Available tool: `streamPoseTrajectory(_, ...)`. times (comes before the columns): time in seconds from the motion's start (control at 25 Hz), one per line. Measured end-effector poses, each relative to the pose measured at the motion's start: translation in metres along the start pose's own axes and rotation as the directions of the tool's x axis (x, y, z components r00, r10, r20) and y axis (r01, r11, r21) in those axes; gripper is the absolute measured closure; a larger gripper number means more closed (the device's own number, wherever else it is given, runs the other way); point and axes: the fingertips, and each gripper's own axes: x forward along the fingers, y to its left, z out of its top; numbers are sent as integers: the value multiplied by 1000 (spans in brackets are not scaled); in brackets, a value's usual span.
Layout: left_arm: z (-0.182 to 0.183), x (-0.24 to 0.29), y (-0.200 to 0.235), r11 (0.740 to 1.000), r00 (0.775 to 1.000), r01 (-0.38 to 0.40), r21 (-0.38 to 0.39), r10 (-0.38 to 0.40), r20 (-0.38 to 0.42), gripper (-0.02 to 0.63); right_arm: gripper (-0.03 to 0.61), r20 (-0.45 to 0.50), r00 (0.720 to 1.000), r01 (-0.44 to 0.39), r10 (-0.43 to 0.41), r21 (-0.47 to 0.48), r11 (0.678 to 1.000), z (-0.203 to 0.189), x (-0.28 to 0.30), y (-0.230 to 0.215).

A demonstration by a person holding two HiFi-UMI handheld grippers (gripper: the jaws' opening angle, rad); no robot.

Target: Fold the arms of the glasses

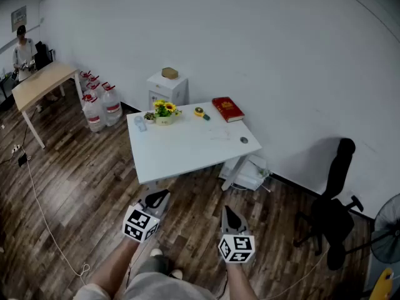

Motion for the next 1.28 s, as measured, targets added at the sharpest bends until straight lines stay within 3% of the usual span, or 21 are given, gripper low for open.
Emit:
streamPoseTrajectory(0.16, -7, -19, -5, 1000, 1000, 1, -14, -1, 7, 594, 574, 46, 999, -12, 11, 28, 1000, 6, -16, 12)
streamPoseTrajectory(0.32, -20, -29, -6, 999, 1000, -10, -45, 10, -4, 494, 544, 60, 998, 4, -7, 49, 999, 6, -27, 9)
streamPoseTrajectory(0.4, -27, -32, -9, 997, 1000, -9, -74, 8, -13, 423, 480, 65, 998, -6, 1, 71, 997, -2, -30, 8)
streamPoseTrajectory(0.52, -35, -32, -9, 994, 1000, -8, -105, 6, -12, 311, 297, 61, 998, -25, 19, 101, 995, -16, -28, 8)
streamPoseTrajectory(0.6, -37, -32, -9, 992, 1000, -12, -123, 12, 1, 252, 219, 46, 999, -26, 21, 114, 993, -25, -27, 9)
streamPoseTrajectory(0.84, -42, -30, -16, 995, 999, -32, -92, 32, 2, 241, 212, 47, 999, -14, 8, 129, 992, -33, -38, 4)
streamPoseTrajectory(1.28, -44, 20, -36, 995, 999, 33, -91, -35, -17, 242, 234, 2, 999, 36, -37, 170, 985, -44, -38, -37)
